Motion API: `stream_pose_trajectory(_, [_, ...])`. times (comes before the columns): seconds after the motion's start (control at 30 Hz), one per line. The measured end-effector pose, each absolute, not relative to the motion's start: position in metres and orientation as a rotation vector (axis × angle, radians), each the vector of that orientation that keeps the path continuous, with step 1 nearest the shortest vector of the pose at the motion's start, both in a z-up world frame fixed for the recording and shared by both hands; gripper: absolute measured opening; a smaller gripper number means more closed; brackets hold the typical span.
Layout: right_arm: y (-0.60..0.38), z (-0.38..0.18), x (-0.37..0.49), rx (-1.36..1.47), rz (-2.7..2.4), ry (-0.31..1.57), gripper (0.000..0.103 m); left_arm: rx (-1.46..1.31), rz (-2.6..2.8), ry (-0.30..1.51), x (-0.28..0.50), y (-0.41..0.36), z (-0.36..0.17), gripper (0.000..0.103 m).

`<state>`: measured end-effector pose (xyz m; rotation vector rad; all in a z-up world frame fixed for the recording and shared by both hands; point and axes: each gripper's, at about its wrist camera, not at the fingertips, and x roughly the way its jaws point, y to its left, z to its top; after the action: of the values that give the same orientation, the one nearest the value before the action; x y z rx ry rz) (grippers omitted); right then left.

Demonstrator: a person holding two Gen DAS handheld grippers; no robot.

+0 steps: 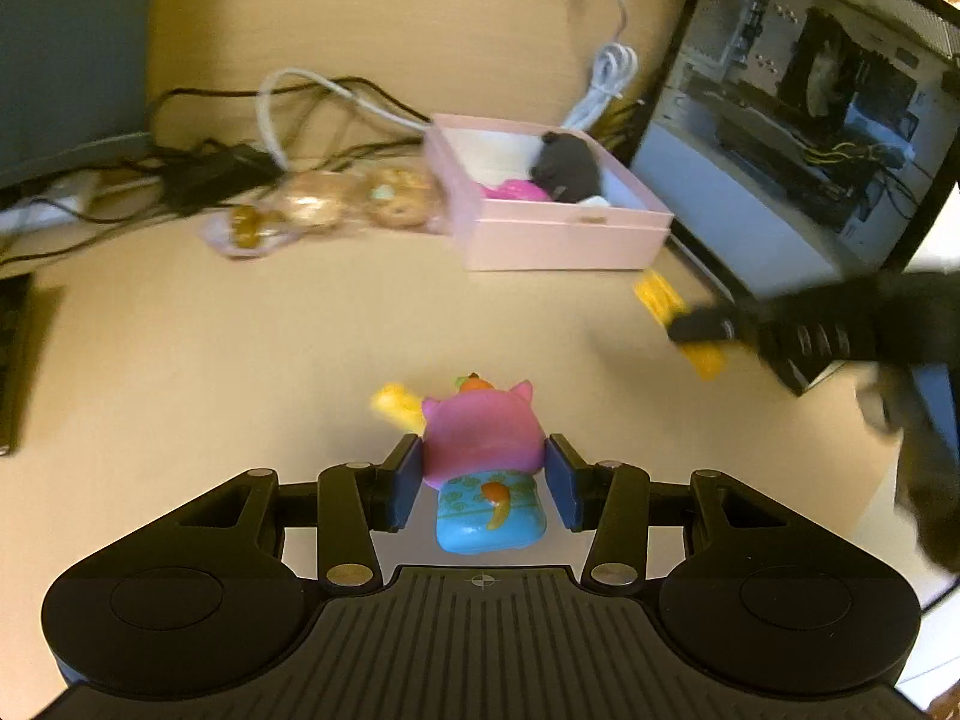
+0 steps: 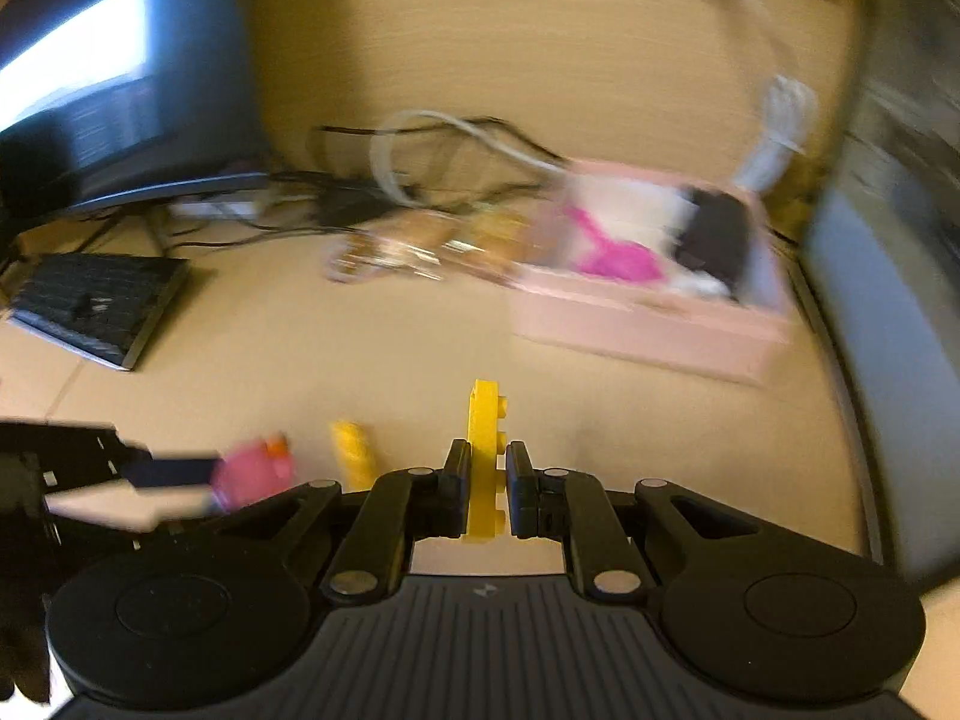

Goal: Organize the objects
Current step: 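Drop the toy figure into the box with the left gripper while the right drops the yellow brick in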

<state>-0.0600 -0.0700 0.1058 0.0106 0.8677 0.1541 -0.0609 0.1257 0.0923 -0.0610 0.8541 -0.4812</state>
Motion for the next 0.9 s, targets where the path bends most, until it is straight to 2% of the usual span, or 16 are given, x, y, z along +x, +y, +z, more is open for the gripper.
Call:
stream_pose_trajectory(0.3, [-0.137,0.076,-0.084,0.069,0.102,0.881,0.012,-0.012,-0.472,0.759,0.004,0.051,0.116,0.049])
stream_pose_trajectory(0.57, [-0.17,0.077,-0.083,0.066,0.123,0.841,0.012,-0.094,-0.34,0.601,0.125,-0.006,0.15,0.051])
stream_pose_trajectory(0.7, [-0.179,0.073,-0.073,0.054,0.136,0.841,0.012,-0.141,-0.297,0.705,0.181,-0.027,0.132,0.051])
stream_pose_trajectory(0.9, [-0.177,0.069,-0.065,0.002,0.188,0.827,0.012,-0.129,-0.244,0.625,0.179,-0.025,0.12,0.052])
